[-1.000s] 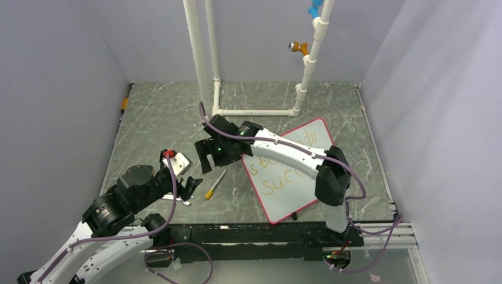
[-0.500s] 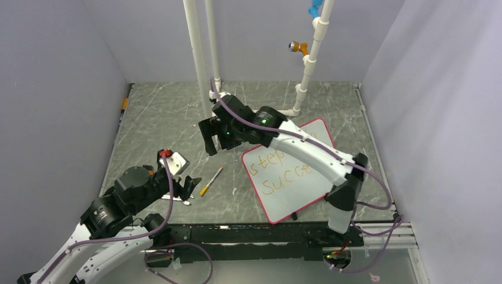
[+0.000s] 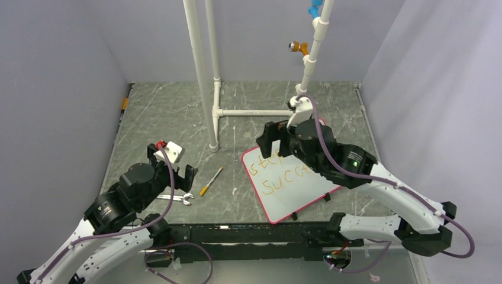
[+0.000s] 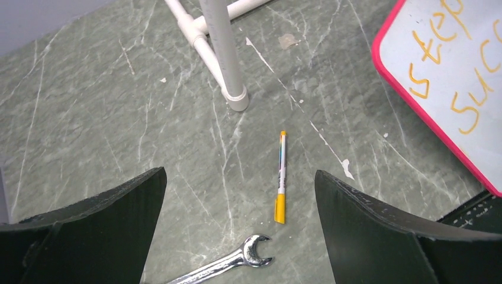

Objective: Write a sentence on the whiteboard
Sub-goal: Reset both arms

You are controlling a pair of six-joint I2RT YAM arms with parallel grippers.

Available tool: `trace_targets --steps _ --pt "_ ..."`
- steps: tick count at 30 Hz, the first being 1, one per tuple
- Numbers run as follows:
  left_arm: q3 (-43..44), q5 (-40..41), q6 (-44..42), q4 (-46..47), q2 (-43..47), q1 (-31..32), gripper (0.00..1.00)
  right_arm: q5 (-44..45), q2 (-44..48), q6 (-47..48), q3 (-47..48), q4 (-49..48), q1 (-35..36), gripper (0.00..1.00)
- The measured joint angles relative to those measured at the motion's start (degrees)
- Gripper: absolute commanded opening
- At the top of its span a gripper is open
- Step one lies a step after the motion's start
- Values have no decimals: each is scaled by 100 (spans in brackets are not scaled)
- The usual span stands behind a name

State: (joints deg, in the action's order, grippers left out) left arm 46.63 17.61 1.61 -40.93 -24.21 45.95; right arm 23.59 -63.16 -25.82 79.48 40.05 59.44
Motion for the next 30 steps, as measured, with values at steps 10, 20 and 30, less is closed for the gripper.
trace_targets --steps 10,20,30 --pt "11 223 260 334 -588 0 99 1036 1434 2 -1220 -326 -2 100" --pt "-205 140 269 984 -990 0 99 1714 2809 -643 -1982 433 -4 100" --pt "-730 -133 227 1375 -1239 0 99 1899 3919 -1482 -2555 1272 -4 100"
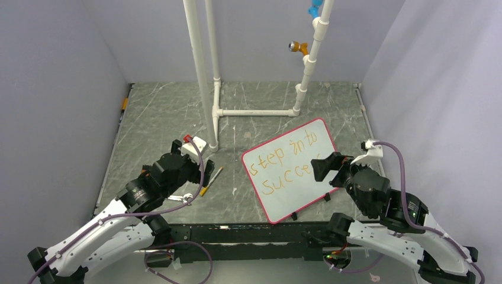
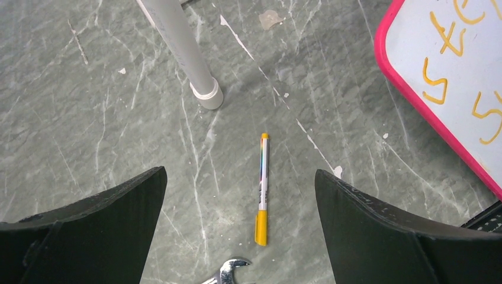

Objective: Write a sentence on the whiteboard
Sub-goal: Reset both arms

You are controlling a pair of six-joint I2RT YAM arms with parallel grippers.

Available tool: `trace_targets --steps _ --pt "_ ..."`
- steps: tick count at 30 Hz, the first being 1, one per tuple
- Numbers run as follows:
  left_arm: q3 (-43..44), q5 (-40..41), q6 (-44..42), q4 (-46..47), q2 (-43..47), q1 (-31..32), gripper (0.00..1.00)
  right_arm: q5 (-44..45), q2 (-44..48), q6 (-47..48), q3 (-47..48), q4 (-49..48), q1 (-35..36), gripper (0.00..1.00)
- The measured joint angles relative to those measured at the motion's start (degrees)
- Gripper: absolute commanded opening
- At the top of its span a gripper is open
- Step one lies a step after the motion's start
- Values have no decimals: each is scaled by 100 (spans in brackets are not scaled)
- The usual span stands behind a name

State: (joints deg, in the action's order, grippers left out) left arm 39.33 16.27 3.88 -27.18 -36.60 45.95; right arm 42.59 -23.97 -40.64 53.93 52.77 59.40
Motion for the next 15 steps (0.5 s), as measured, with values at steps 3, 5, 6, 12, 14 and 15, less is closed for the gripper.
trace_targets --steps 3,5,6,12,14,15 --pt "-22 -4 -31 79 26 0 99 44 103 -81 -46 131 0 100" --pt "-37 -4 -48 131 59 0 99 70 188 -98 -55 142 0 100" --pt "-42 -2 -70 144 81 0 99 87 223 -98 -55 142 0 100" --pt "-48 7 -146 243 127 0 99 188 291 -96 -55 142 0 100" --pt "-48 9 -155 256 125 0 99 208 289 -96 -55 144 0 100" --pt "-48 7 -157 256 125 0 99 221 275 -96 -55 146 0 100"
